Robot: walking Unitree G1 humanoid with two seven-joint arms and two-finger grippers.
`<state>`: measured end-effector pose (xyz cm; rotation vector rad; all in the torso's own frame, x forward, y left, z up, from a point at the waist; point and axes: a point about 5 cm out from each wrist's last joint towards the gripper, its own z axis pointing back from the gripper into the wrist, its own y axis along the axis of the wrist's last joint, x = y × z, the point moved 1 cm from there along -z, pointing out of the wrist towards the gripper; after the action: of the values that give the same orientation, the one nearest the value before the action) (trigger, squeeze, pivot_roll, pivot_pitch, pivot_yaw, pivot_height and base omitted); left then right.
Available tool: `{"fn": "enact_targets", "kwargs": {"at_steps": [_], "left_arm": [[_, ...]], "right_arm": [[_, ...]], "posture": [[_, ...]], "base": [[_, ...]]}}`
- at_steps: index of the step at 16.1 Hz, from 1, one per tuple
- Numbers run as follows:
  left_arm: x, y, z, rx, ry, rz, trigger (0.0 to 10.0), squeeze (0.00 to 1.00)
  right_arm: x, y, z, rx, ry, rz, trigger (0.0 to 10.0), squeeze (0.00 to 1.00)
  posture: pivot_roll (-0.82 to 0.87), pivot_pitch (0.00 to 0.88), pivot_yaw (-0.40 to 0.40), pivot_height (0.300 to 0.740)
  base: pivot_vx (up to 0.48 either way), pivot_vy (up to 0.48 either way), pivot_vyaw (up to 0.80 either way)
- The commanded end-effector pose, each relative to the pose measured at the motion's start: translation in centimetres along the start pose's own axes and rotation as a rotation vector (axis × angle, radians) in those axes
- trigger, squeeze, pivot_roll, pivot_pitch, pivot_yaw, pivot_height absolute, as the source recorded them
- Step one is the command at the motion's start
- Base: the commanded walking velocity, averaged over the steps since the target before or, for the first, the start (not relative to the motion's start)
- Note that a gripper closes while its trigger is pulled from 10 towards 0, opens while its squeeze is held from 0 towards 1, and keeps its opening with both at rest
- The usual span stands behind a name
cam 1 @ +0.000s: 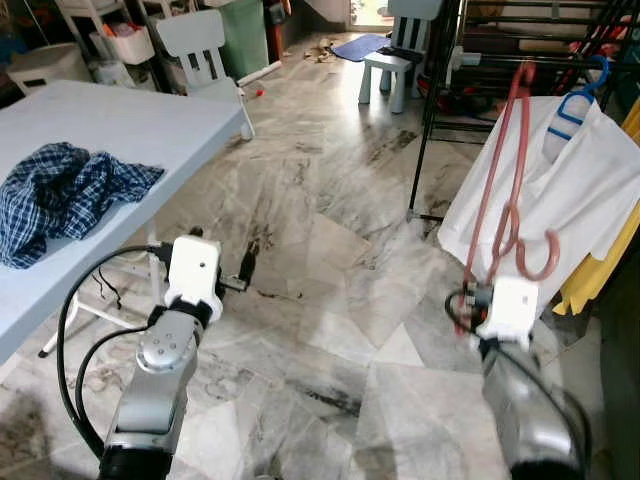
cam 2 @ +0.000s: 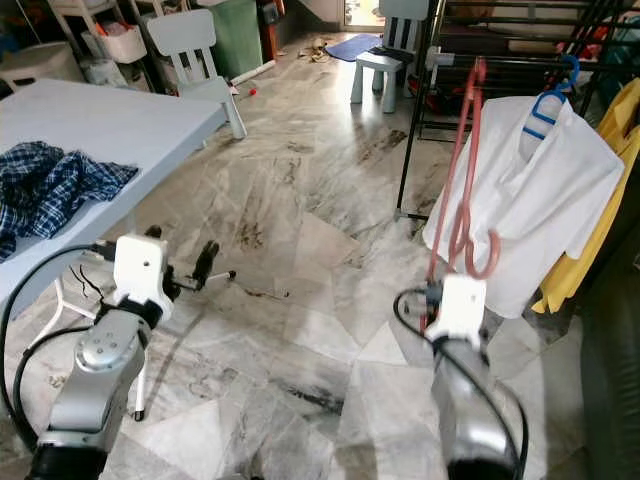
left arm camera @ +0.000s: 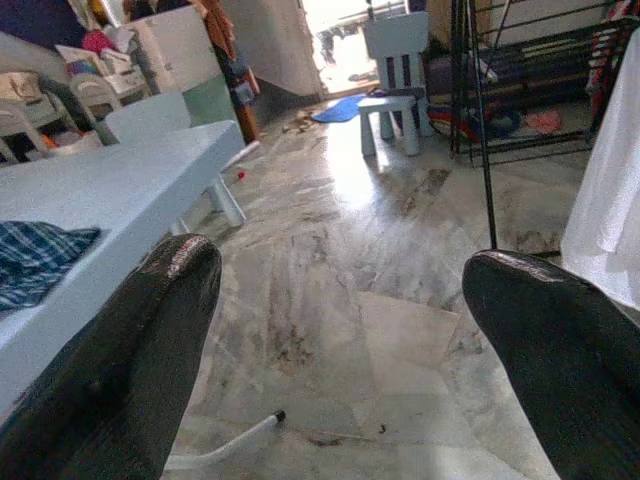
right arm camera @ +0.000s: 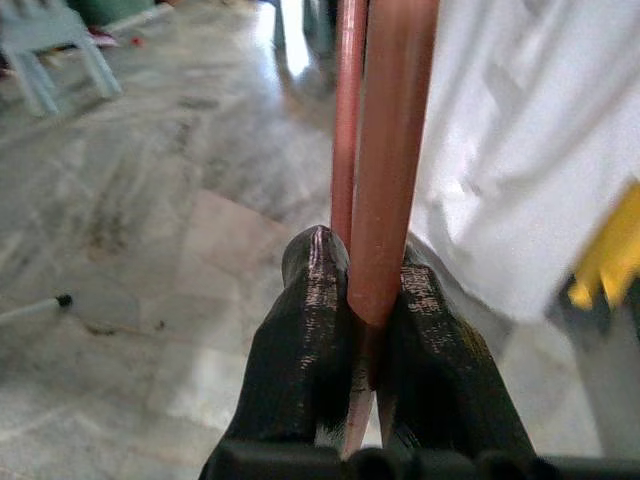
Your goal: Hang hanger
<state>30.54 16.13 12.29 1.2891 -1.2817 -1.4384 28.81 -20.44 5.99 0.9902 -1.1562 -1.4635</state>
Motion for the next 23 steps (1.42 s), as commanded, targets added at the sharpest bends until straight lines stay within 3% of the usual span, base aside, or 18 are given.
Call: {"fn": "enact_targets", "kwargs": {"at_steps": [1, 4, 9, 10, 12, 15, 23], "left_arm": [[0.2, -1.6, 0.3, -0.056, 0.015, 0.044, 10.0, 0.00], [2.0, -2.8, 1.5, -0.101, 0.046, 0.152, 10.0, 0.00], [1.2, -4.9, 4.8, -0.199, 0.043, 0.130, 10.0, 0.00], [1.2, -5.1, 4.8, -0.207, 0.028, 0.123, 10.0, 0.00], [1.0, -3.9, 3.3, -0.175, 0.000, 0.130, 10.0, 0.00], [0.9, -4.0, 2.7, -0.174, 0.008, 0.138, 10.0, 0.00], [0.7, -4.9, 3.7, -0.208, -0.024, 0.146, 10.0, 0.00]], "right_arm": [[-0.5, 0.7, 0.7, 0.026, 0.002, 0.008, 10.0, 0.00], [-0.6, 0.4, 2.4, 0.004, 0.082, 0.114, 10.0, 0.00], [1.6, -1.8, 3.5, -0.172, -0.034, 0.054, 10.0, 0.00], [1.6, -2.1, 3.8, -0.198, -0.034, 0.061, 10.0, 0.00], [1.3, -2.7, 4.6, -0.263, -0.029, 0.014, 10.0, 0.00], [0.7, -2.5, 4.3, -0.297, -0.001, 0.033, 10.0, 0.00], [0.9, -2.1, 3.6, -0.312, 0.021, 0.064, 10.0, 0.00]], "posture": [[-0.09, 0.051, 0.079, 0.740], [-0.09, 0.062, 0.040, 0.740], [-0.08, 0.106, 0.037, 0.740], [-0.08, 0.113, 0.039, 0.740], [-0.09, 0.125, 0.034, 0.740], [-0.10, 0.127, 0.016, 0.740], [-0.08, 0.139, 0.026, 0.740]], "base": [[0.000, 0.000, 0.00], [0.000, 0.000, 0.00], [0.000, 0.000, 0.00], [0.000, 0.000, 0.00], [0.000, 0.000, 0.00], [0.187, 0.000, 0.00], [0.337, 0.000, 0.00]]}}
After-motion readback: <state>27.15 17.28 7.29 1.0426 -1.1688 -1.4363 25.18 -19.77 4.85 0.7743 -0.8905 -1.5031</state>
